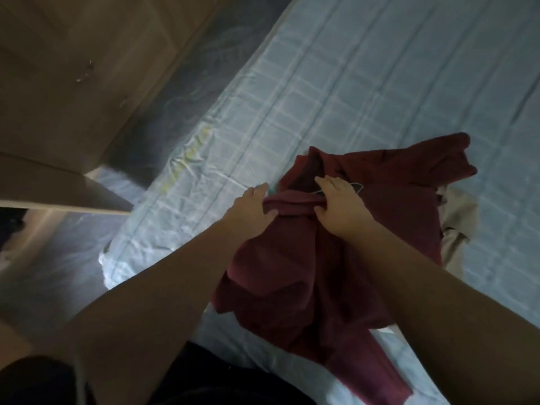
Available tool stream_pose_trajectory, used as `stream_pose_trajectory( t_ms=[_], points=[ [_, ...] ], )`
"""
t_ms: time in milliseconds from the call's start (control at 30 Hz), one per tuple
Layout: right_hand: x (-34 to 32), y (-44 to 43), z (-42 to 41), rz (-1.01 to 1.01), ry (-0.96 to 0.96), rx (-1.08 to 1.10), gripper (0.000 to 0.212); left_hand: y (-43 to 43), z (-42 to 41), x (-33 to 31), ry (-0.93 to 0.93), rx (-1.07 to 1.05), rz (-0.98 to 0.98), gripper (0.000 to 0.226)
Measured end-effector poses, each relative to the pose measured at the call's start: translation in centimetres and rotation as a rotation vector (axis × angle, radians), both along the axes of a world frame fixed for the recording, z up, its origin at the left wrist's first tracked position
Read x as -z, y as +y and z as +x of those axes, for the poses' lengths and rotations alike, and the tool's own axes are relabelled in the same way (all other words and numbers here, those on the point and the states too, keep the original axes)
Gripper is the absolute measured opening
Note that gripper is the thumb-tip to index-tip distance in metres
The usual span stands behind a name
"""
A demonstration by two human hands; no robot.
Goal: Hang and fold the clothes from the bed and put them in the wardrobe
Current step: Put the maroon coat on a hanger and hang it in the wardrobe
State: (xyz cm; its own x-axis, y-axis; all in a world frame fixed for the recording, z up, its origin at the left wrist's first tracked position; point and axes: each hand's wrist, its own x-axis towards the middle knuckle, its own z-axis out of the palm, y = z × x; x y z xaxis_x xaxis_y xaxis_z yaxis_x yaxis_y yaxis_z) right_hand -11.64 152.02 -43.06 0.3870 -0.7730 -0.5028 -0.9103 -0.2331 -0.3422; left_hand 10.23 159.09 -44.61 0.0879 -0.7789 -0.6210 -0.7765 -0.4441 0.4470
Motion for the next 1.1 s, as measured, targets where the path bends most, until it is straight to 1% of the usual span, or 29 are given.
stream_pose_trajectory(
  t_ms=[33, 100, 133, 200, 267, 367, 400, 433, 467, 500, 567, 600, 633, 700, 767, 867, 1000, 1100],
  points=[
    [1.2, -0.5, -0.1, 0.036, 0.040, -0.070, 0.074, 0.4, -0.2, 1.1, 0.007, 0.031, 0.006, 0.081],
    [3.2, -0.5, -0.4, 0.113, 0.130, -0.170, 0.075, 1.6, -0.8, 2.5, -0.011, 0.095, 0.003, 0.073],
    [3.9, -0.2, -0.6, 0.138, 0.163, -0.179, 0.072, 2.4, -1.1, 3.1, -0.058, 0.136, -0.008, 0.069],
    [4.9, 0.7, -1.0, 0.123, 0.185, -0.162, 0.065, 3.9, -2.0, 3.8, -0.167, 0.206, -0.037, 0.063],
    [5.3, 1.4, -1.1, 0.073, 0.168, -0.152, 0.059, 4.4, -2.7, 4.4, -0.190, 0.177, -0.045, 0.060],
    [5.9, 1.5, -1.4, 0.020, 0.126, -0.131, 0.051, 3.4, -2.4, 5.3, -0.031, -0.016, 0.028, 0.052],
    [6.1, 1.5, -1.4, 0.014, 0.117, -0.123, 0.048, 2.5, -2.1, 5.2, 0.029, -0.092, 0.104, 0.053],
    [6.2, 1.4, -1.4, 0.003, 0.107, -0.116, 0.046, 1.6, -1.7, 5.3, 0.105, -0.164, 0.177, 0.060],
    [6.3, 1.5, -1.4, -0.008, 0.095, -0.108, 0.044, 0.8, -1.4, 5.1, 0.166, -0.192, 0.263, 0.067],
    [6.4, 1.5, -1.4, -0.022, 0.082, -0.097, 0.043, 0.1, -1.1, 5.3, 0.219, -0.206, 0.322, 0.069],
    [6.4, 1.7, -1.4, -0.056, 0.065, -0.067, 0.042, -1.2, -0.9, 5.3, 0.213, -0.143, 0.392, 0.058],
    [6.4, 1.8, -1.4, -0.075, 0.060, -0.048, 0.043, -1.6, -0.8, 5.1, 0.215, -0.148, 0.387, 0.056],
    [6.2, 2.1, -1.6, -0.095, 0.055, -0.030, 0.044, -1.7, -0.8, 4.9, 0.250, -0.185, 0.379, 0.060],
    [5.6, 2.8, -1.8, -0.135, 0.033, 0.013, 0.045, -1.7, -0.6, 4.1, 0.367, -0.293, 0.336, 0.064],
    [4.7, 3.3, -1.9, -0.184, -0.008, 0.069, 0.046, -1.6, -0.4, 2.6, 0.486, -0.337, 0.308, 0.063],
    [2.2, 3.3, -2.1, -0.294, -0.078, 0.140, 0.049, -1.9, -0.3, -1.1, 0.705, -0.333, 0.329, 0.064],
    [-2.4, 4.4, -2.6, -0.410, -0.138, 0.173, 0.052, -2.4, -0.9, -7.6, 0.907, -0.296, 0.317, 0.044],
    [-5.9, 6.6, -3.2, -0.441, -0.208, 0.202, 0.055, -1.9, -1.3, -12.4, 1.003, -0.196, 0.338, 0.049]
  ],
)
